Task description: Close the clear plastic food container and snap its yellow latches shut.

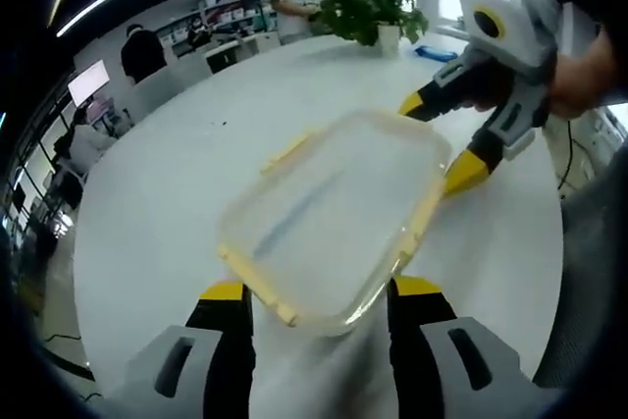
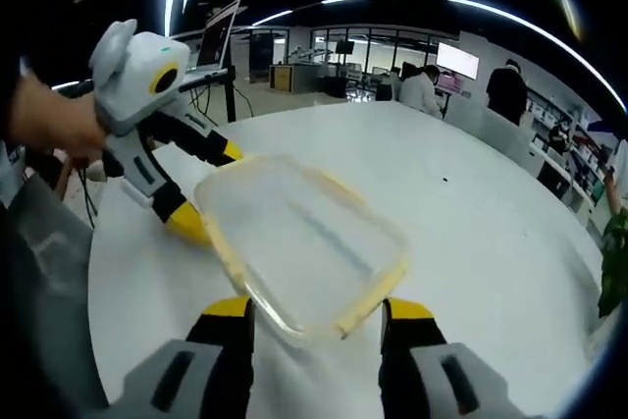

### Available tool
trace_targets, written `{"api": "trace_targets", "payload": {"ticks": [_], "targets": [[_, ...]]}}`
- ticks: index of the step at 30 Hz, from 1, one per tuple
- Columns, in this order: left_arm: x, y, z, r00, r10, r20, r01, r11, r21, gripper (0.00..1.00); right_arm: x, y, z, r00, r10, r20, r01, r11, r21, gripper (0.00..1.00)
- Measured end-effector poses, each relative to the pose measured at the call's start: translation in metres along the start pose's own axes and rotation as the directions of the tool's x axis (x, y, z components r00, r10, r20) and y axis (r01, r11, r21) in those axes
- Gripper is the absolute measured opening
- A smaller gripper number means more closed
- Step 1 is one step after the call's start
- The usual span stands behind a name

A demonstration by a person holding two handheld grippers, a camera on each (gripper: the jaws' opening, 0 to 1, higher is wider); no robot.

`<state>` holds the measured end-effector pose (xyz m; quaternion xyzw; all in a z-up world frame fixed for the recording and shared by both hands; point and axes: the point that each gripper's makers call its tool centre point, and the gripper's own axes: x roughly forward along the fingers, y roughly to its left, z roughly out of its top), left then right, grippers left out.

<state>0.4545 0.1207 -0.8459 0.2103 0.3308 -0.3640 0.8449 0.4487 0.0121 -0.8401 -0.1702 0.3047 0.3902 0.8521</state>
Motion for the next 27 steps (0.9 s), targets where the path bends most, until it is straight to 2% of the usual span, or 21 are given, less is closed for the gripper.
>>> {"api": "trace_targets", "payload": {"ticks": [14,18,21,24,26,27], "targets": [[0.026,0.048,0.018,1.0,0.018,0.008,-0.018,1.0,0.003,0.57,0.031,-0.032,0.025,1.0,-0.026,0.006,0.026,0.999,0.018,0.49],[0.026,0.051,0.017,1.0,0.025,-0.003,-0.025,0.999,0.028,0.58,0.036,-0.035,0.028,1.0,-0.026,0.006,0.026,1.0,0.015,0.49],[0.026,0.054,0.016,1.0,0.03,-0.005,-0.029,0.999,0.033,0.55,0.035,-0.035,0.028,1.0,-0.027,0.005,0.027,1.0,0.008,0.49],[0.025,0.055,0.017,1.0,0.026,0.001,-0.026,0.998,0.056,0.54,0.037,-0.037,0.025,0.999,-0.048,-0.011,0.048,0.998,-0.046,0.49],[0.026,0.056,0.019,1.0,0.022,0.009,-0.022,0.998,0.055,0.56,0.037,-0.037,0.025,0.999,-0.048,-0.013,0.047,0.998,-0.042,0.5],[0.027,0.055,0.02,1.0,0.014,0.015,-0.015,0.998,0.058,0.6,0.038,-0.036,0.025,0.999,-0.041,-0.01,0.041,0.999,-0.015,0.53]]}}
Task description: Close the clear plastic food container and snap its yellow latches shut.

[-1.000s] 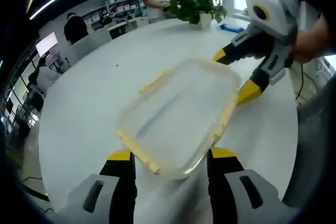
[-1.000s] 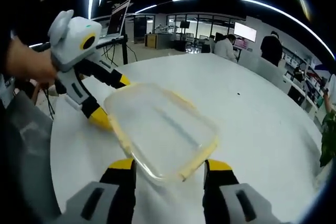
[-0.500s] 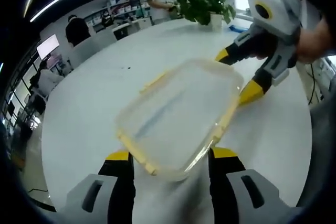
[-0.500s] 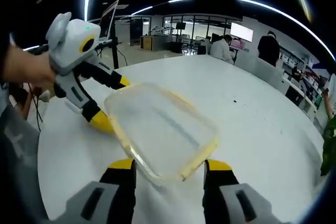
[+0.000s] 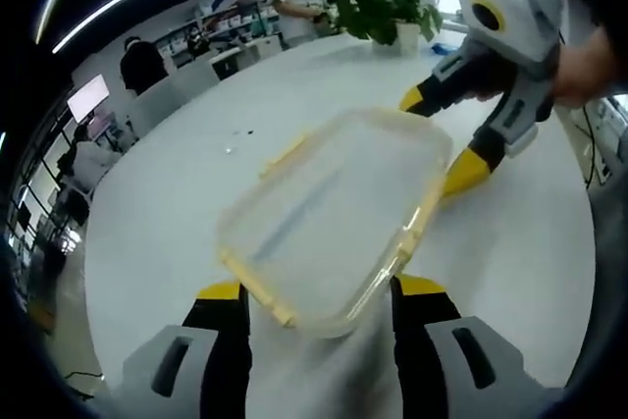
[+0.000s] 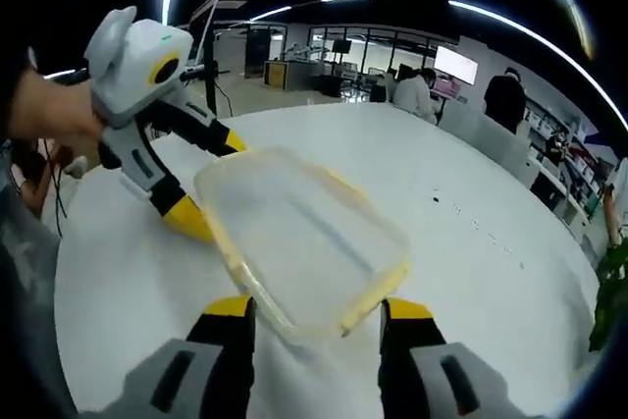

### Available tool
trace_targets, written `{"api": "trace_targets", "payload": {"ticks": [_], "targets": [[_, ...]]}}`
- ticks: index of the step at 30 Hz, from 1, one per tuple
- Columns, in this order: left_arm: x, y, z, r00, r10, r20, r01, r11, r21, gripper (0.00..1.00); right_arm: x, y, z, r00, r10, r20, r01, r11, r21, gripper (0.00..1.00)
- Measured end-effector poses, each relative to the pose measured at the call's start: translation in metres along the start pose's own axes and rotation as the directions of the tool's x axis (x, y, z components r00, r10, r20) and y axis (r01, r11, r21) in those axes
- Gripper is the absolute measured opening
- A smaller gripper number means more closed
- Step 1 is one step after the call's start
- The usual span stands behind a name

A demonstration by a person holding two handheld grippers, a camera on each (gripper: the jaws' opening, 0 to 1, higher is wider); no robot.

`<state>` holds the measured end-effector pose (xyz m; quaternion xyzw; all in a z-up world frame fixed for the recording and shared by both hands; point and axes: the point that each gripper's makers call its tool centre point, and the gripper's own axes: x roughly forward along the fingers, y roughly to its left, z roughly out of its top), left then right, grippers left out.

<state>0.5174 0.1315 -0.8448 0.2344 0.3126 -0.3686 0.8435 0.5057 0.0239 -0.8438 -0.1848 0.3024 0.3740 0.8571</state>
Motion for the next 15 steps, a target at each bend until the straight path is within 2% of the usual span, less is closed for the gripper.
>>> {"api": "trace_targets", "payload": {"ticks": [4,6,7,10,11,13,14,15], "targets": [[0.003,-0.003,0.0,1.0,-0.009,0.014,0.009,1.0,0.016,0.74,-0.002,0.002,0.004,1.0,0.012,0.021,-0.012,1.0,0.014,0.62],[0.001,0.0,-0.005,1.0,0.012,-0.005,-0.012,1.0,0.022,0.77,-0.002,0.001,0.005,0.999,0.004,0.036,-0.005,1.0,0.025,0.73],[-0.001,0.003,-0.005,0.999,0.034,-0.001,-0.034,0.998,0.06,0.8,-0.002,0.002,0.005,0.999,0.007,0.04,-0.009,0.999,0.037,0.77],[-0.004,0.001,-0.001,0.998,0.031,0.053,-0.033,0.999,0.033,0.97,-0.004,0.006,0.003,0.999,0.003,0.052,-0.004,1.0,0.011,0.91],[-0.006,0.005,0.0,0.996,0.054,0.068,-0.056,0.998,0.024,0.99,-0.004,0.007,0.003,0.998,0.002,0.066,-0.002,1.0,0.005,0.99],[-0.011,0.007,-0.007,0.997,0.062,0.047,-0.062,0.998,-0.004,0.99,-0.008,0.005,0.001,0.997,-0.014,0.082,0.011,0.999,0.047,1.0],[-0.012,0.008,-0.01,0.997,0.062,0.048,-0.061,0.998,-0.017,0.99,-0.008,0.009,0.002,0.995,0.003,0.104,-0.012,0.997,0.08,1.0],[-0.013,0.008,-0.014,0.997,0.059,0.04,-0.057,0.998,-0.034,0.99,-0.009,0.01,-0.002,0.996,0.009,0.092,-0.018,0.995,0.095,1.0]]}}
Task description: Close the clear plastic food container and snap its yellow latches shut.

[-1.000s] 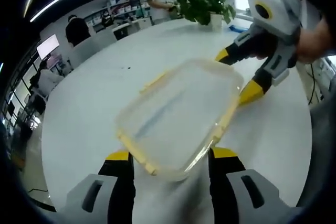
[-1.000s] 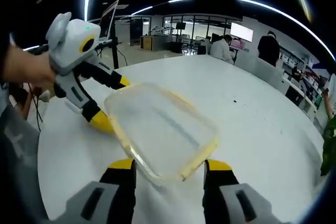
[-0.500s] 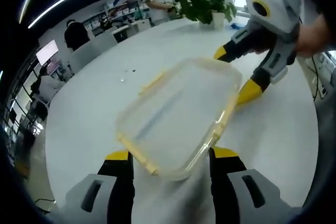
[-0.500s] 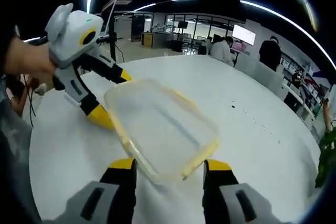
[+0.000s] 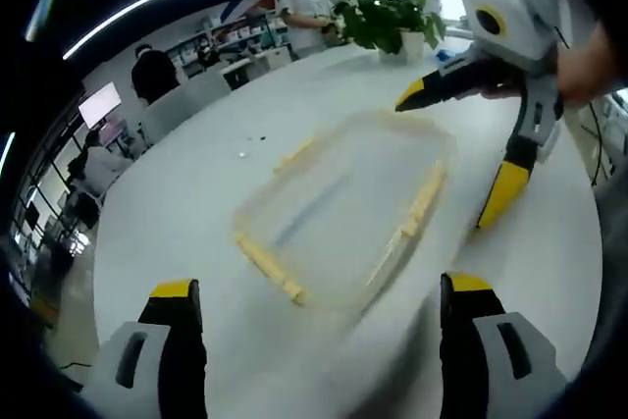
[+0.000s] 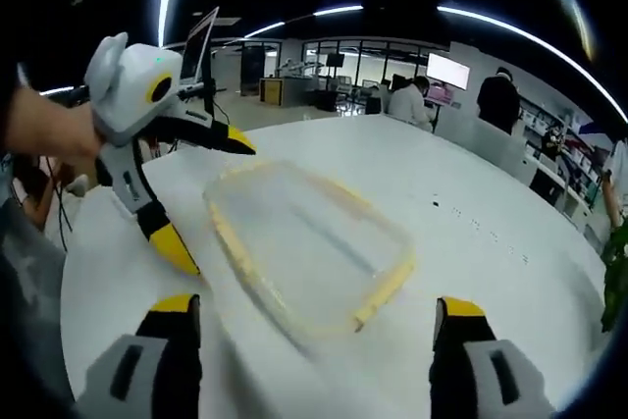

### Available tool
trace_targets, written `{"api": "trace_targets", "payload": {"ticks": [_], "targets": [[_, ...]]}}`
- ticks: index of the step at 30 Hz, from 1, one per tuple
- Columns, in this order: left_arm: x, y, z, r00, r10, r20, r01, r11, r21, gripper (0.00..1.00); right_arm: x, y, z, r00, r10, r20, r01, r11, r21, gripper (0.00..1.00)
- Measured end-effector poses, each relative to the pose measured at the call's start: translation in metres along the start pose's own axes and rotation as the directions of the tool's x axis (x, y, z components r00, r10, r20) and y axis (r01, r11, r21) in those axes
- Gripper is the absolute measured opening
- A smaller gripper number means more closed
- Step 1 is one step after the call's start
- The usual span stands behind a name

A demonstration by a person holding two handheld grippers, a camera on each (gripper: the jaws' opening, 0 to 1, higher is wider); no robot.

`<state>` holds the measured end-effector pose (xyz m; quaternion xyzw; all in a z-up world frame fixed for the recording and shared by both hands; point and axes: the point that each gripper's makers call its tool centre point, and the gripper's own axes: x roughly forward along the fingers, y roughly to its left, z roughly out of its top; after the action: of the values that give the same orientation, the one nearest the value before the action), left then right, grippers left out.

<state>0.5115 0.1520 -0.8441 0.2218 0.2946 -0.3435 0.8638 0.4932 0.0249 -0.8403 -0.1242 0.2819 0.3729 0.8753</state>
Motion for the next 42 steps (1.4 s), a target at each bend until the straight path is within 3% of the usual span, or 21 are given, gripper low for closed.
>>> {"api": "trace_targets", "payload": {"ticks": [3,10,14,16,20,23,27,30,34,37,42], "targets": [[-0.006,-0.002,-0.005,1.0,-0.01,-0.004,0.01,0.999,-0.035,0.99,-0.003,0.0,-0.002,1.0,-0.003,-0.011,0.002,1.0,-0.014,1.0],[-0.014,-0.004,-0.008,1.0,-0.005,-0.005,0.005,1.0,-0.026,0.99,-0.018,0.0,0.002,1.0,-0.019,-0.008,0.019,0.999,-0.044,1.0],[-0.03,-0.009,0.001,1.0,0.003,0.021,-0.002,1.0,-0.022,0.99,-0.039,0.002,0.01,0.999,-0.033,0.024,0.034,0.998,-0.058,1.0],[-0.044,-0.01,0.007,0.999,0.016,0.046,-0.016,1.0,0.006,0.99,-0.054,0.01,0.017,0.998,-0.043,0.041,0.046,0.996,-0.074,1.0],[-0.07,-0.019,0.011,0.997,0.016,0.069,-0.015,1.0,-0.008,0.99,-0.082,0.03,0.026,0.995,-0.056,0.081,0.062,0.996,-0.072,1.0],[-0.092,-0.029,0.013,0.995,0.01,0.099,-0.011,1.0,0.007,0.99,-0.1,0.051,0.033,0.99,-0.028,0.136,0.036,0.998,-0.052,1.0],[-0.125,-0.042,0.011,0.994,0.007,0.108,-0.01,1.0,0.022,0.99,-0.125,0.075,0.028,0.99,-0.024,0.139,0.035,0.996,-0.076,1.0],[-0.149,-0.056,0.015,0.989,-0.007,0.148,0.003,1.0,0.024,0.99,-0.148,0.088,0.027,0.986,-0.036,0.162,0.047,0.997,-0.067,1.0],[-0.172,-0.074,0.003,0.99,-0.028,0.137,0.021,0.998,0.053,0.99,-0.177,0.102,0.012,0.983,-0.062,0.174,0.069,0.997,-0.033,1.0],[-0.193,-0.085,-0.007,0.988,-0.031,0.15,0.034,0.999,-0.015,0.99,-0.195,0.113,-0.003,0.985,-0.075,0.154,0.08,0.996,-0.027,1.0],[-0.226,-0.097,-0.028,0.992,-0.012,0.127,0.02,0.998,-0.063,0.99,-0.226,0.123,-0.002,0.975,-0.104,0.195,0.105,0.994,0.009,1.0]]}}
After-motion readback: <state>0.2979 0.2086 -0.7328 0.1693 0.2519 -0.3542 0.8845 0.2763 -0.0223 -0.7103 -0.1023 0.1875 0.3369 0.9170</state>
